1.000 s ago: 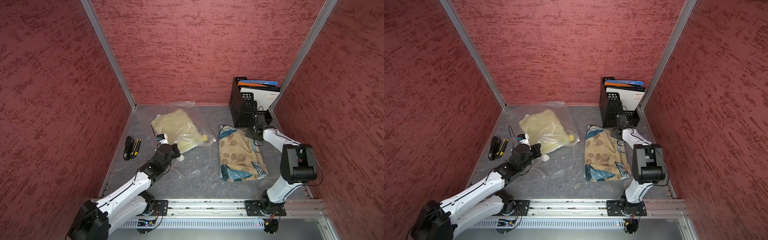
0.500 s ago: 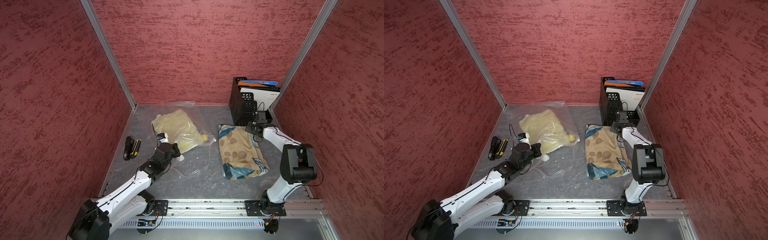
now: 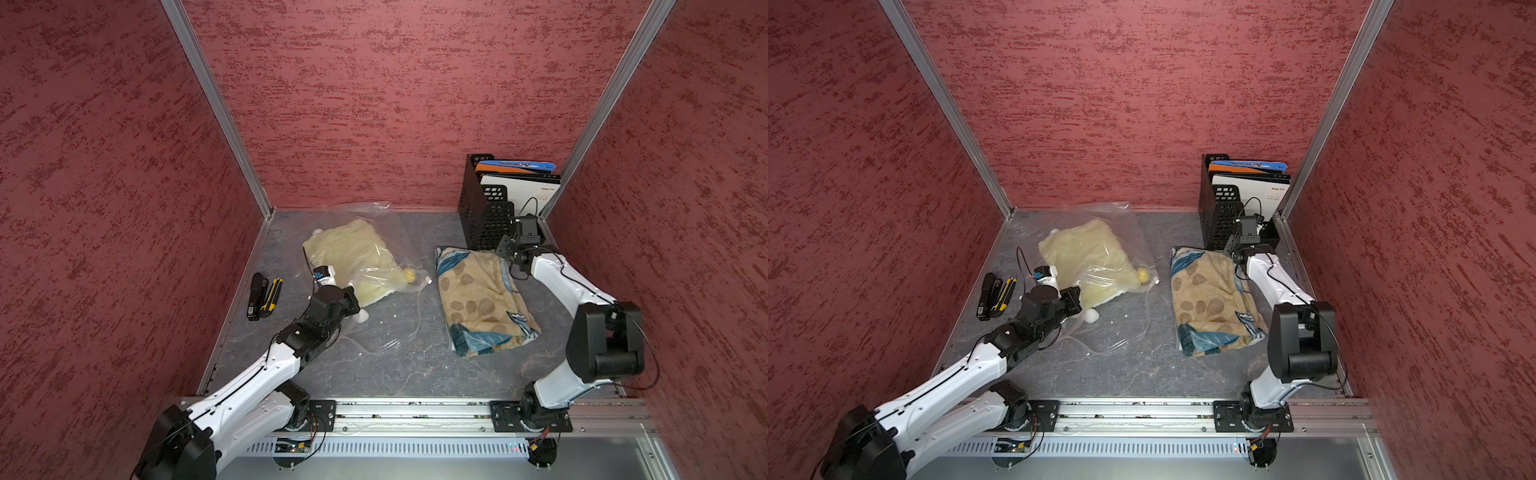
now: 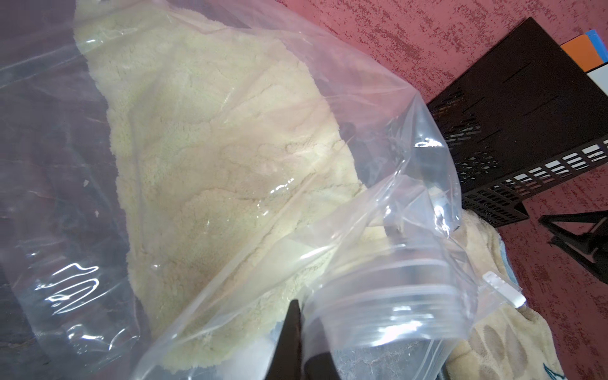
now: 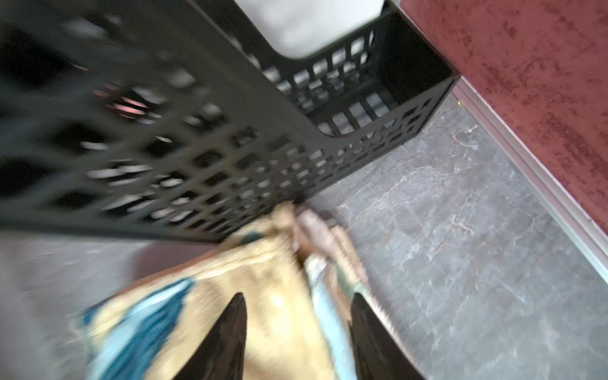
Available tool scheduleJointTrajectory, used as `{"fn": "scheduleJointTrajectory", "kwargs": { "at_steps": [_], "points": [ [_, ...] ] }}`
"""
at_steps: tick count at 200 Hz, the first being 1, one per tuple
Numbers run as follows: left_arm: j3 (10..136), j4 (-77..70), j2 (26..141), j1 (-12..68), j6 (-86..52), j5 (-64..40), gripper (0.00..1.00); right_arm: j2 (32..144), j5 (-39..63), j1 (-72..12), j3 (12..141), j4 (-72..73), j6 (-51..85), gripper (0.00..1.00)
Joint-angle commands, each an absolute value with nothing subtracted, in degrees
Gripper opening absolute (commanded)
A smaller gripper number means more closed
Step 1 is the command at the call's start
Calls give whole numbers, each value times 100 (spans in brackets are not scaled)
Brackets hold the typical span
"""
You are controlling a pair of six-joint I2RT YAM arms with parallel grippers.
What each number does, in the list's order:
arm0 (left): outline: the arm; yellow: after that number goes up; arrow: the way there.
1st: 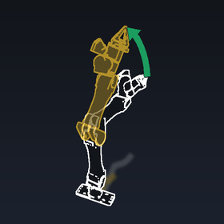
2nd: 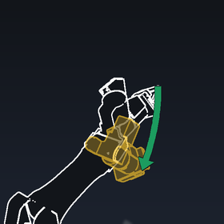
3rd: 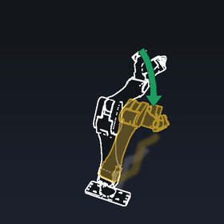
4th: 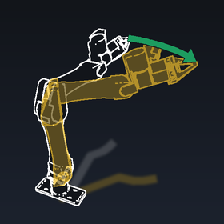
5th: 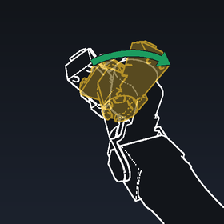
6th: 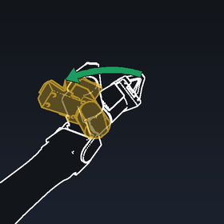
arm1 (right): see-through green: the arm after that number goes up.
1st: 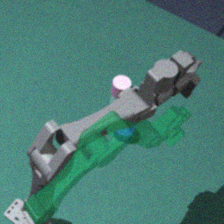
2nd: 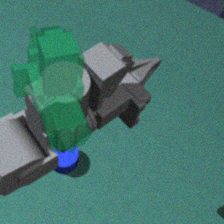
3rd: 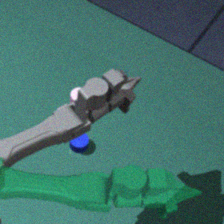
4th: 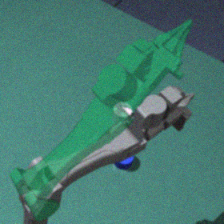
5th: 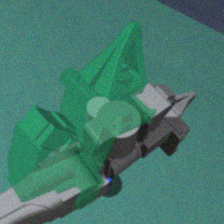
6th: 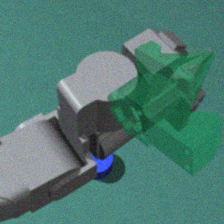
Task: Take the blanket out of the vacuum bag
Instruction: Place the blanket at the center of the board, then take out the blanket from the vacuum bag.
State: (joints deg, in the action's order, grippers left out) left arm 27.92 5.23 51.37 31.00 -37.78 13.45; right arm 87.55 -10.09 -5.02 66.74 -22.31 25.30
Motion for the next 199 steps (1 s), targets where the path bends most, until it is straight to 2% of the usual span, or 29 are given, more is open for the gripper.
{"fn": "scheduleJointTrajectory", "kwargs": {
  "at_steps": [1, 12, 29, 45, 59, 72, 83, 95, 139, 199],
  "points": [
    [3076, 636, 4961, 3067, -3620, 1166, 0, 7937, 11, -1178, 6351, -2066, 2968, 39],
    [3128, 633, 4940, 3073, -3467, 960, 0, 7630, 480, -1560, 6060, -1957, 3317, 30],
    [3281, 785, 4939, 3143, -3227, 750, 0, 7110, 1062, -2138, 5403, -1554, 4084, 9],
    [3373, 943, 4898, 3257, -3079, 726, 0, 6447, 1139, -2660, 4608, -941, 4975, 4],
    [3359, 956, 4828, 3363, -3042, 742, 0, 5893, 954, -3187, 4060, -595, 5415, 5],
    [3341, 906, 4816, 3431, -3018, 738, 0, 5496, 575, -3768, 3778, -383, 5671, 11],
    [3361, 885, 4890, 3463, -3024, 770, 0, 5348, 410, -4177, 3675, -243, 5804, 25],
    [3414, 910, 5003, 3486, -3062, 819, 0, 5405, 408, -4442, 3672, -40, 5877, 29],
    [3477, 635, 5203, 3630, -3308, 864, 0, 6718, 291, -4992, 3575, 1434, 6588, 54],
    [3734, 589, 5532, 3744, -3336, 862, 0, 8826, 284, -5001, 4158, 2828, 6849, 58]
  ]
}}
